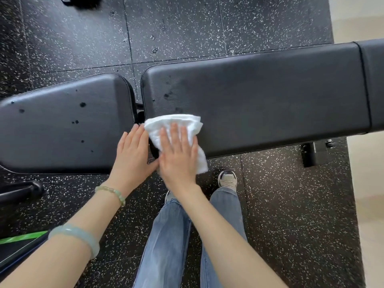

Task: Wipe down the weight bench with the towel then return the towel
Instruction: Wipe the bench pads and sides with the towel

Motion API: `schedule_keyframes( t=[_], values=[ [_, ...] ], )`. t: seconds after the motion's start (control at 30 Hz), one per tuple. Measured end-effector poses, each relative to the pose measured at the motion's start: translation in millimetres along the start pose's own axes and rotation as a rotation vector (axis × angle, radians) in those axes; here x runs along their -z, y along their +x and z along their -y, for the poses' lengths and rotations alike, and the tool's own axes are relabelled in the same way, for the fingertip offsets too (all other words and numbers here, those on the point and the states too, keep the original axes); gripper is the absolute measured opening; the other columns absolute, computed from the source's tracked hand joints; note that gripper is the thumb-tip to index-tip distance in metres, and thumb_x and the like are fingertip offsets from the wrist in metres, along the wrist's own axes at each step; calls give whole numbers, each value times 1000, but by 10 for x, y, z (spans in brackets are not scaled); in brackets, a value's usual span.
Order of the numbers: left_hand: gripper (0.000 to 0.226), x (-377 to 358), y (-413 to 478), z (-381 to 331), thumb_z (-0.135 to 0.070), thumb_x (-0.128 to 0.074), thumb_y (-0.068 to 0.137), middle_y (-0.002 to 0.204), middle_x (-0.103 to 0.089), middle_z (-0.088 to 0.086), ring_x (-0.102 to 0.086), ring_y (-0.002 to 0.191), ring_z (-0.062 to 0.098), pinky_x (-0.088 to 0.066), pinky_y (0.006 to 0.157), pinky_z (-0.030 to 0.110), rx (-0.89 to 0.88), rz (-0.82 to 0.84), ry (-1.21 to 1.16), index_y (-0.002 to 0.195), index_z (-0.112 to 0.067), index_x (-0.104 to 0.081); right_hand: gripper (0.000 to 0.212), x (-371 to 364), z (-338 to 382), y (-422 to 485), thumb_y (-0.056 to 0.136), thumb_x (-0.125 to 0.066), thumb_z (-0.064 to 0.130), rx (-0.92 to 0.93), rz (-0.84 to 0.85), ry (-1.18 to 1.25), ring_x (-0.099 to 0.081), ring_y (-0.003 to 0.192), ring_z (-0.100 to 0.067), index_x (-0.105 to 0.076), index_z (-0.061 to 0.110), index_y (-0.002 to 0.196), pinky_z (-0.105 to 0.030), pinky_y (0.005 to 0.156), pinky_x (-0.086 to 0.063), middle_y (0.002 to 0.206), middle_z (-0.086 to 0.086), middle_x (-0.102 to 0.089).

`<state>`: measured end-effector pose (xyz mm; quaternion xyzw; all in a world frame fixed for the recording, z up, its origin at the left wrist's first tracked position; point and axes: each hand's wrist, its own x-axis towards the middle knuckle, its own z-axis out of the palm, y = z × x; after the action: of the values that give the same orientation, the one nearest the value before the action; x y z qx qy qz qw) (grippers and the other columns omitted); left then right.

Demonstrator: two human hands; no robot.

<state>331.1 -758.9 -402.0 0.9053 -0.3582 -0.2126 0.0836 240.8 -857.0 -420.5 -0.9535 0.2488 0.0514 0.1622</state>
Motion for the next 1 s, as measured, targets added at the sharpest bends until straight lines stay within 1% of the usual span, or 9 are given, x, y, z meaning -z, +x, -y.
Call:
schedule_keyframes(
  t=[0.07, 0.13, 0.23, 0.37, 0.4, 0.5, 0.7, 0.9, 1.0],
  values=[
    [91, 37, -23, 99, -31, -79, 74, 153, -31, 14, -21, 143, 30, -12, 116, 47, 21, -11, 15, 146, -2, -31, 61, 9, 23, 53, 90, -29, 32, 45, 69, -68, -13, 144, -29, -25, 19, 149, -52, 113, -7, 157, -8, -19],
    [93, 86, -43, 206, -30, -80, 73, 152, -31, 17, -22, 143, 32, -13, 115, 48, 17, -1, 61, 145, 1, -31, 60, 33, -107, 214, 88, -29, 33, 101, 95, -132, -19, 143, -29, -30, 22, 147, -50, 112, -6, 156, -7, -24],
    [93, 147, -59, 324, -34, -78, 75, 153, -28, 17, -21, 143, 33, -13, 116, 49, 25, 8, 104, 146, 1, -28, 57, 157, -205, 616, 89, -31, 31, 92, 34, -128, -26, 141, -30, -37, 22, 145, -49, 111, -7, 153, -7, -31],
    [91, 186, -64, 401, -34, -76, 78, 154, -26, 16, -20, 143, 32, -13, 116, 49, 46, 9, 92, 147, -1, -27, 57, 290, -186, 946, 99, -30, 31, 52, 133, -106, 1, 146, -24, -9, 26, 152, -47, 114, 2, 160, -2, -2],
    [91, 198, -65, 409, -34, -76, 78, 154, -26, 16, -20, 143, 32, -13, 116, 49, 50, 5, 89, 147, -1, -27, 57, 291, -197, 918, 99, -32, 31, 56, 120, -100, 0, 146, -25, -10, 26, 152, -47, 114, 1, 160, -3, -3],
    [87, 236, -48, 439, -33, -72, 81, 155, -26, 16, -20, 144, 30, -12, 116, 48, 54, -9, 85, 148, -1, -26, 55, 192, -231, 605, 95, -36, 31, 86, 36, -71, -15, 144, -29, -27, 20, 149, -48, 112, -6, 156, -8, -21],
    [81, 336, 2, 493, -30, -69, 84, 156, -25, 13, -21, 144, 28, -12, 116, 49, 72, -14, 99, 148, -2, -27, 55, 150, -269, 142, 94, -33, 33, 134, 117, -105, -13, 143, -28, -30, 19, 148, -49, 113, -9, 154, -9, -28],
    [72, 332, 118, 505, -26, -65, 87, 154, -29, 14, -26, 142, 29, -16, 115, 51, 64, -11, 162, 146, 0, -32, 53, 240, -209, 1027, 90, -38, 31, 155, 44, -130, -32, 137, -33, -44, 17, 141, -52, 108, -14, 148, -12, -39],
    [69, 328, 176, 460, -24, -62, 89, 154, -29, 15, -27, 142, 29, -16, 115, 51, 78, -5, 166, 146, 1, -31, 54, 368, -75, 1598, 96, -35, 31, 126, 115, -151, -14, 144, -28, -27, 21, 149, -50, 112, -5, 157, -7, -20]
  ],
)
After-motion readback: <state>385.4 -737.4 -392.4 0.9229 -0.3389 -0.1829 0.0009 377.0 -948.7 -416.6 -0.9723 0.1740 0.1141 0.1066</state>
